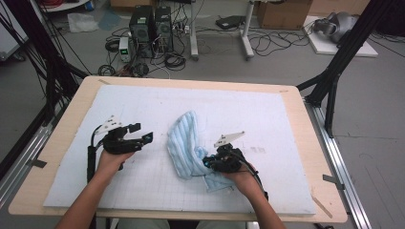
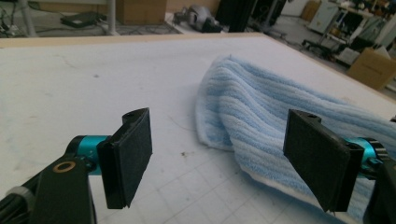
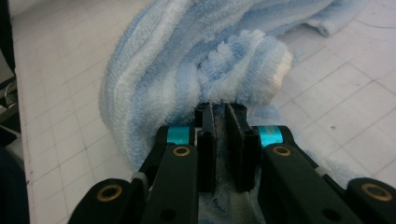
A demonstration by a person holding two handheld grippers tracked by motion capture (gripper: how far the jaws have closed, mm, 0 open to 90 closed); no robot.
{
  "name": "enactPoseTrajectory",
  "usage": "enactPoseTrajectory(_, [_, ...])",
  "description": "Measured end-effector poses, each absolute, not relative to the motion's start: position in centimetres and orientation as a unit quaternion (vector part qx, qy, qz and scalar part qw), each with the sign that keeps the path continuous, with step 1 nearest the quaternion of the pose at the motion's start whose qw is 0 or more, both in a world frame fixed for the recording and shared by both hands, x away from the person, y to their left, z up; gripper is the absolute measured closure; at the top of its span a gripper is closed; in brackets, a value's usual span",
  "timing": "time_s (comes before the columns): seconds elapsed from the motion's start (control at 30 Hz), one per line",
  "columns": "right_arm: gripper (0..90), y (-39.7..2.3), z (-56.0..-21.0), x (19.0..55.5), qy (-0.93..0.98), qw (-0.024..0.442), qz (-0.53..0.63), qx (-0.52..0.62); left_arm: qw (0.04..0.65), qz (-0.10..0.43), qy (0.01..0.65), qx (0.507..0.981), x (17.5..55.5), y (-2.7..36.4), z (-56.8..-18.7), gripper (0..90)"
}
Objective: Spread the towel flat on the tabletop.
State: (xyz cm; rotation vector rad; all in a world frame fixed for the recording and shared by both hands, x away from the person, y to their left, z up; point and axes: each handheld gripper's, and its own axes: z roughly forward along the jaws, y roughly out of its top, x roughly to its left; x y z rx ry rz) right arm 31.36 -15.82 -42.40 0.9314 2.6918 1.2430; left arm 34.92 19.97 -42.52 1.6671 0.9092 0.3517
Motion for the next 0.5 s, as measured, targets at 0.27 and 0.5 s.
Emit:
enactPoseTrajectory(0.27, [54.9,-19.4,-40.1,31.1,0.795,0.095,0.480,0.358,0.505,0.126,0.350,0.779,36.1,14.4,-43.9,25.5])
enactPoseTrajectory(0.5, [51.6,-21.9,-39.9,31.9,0.757,0.128,0.493,0.409,0.421,0.139,0.293,0.847,36.0,12.6,-45.1,58.4])
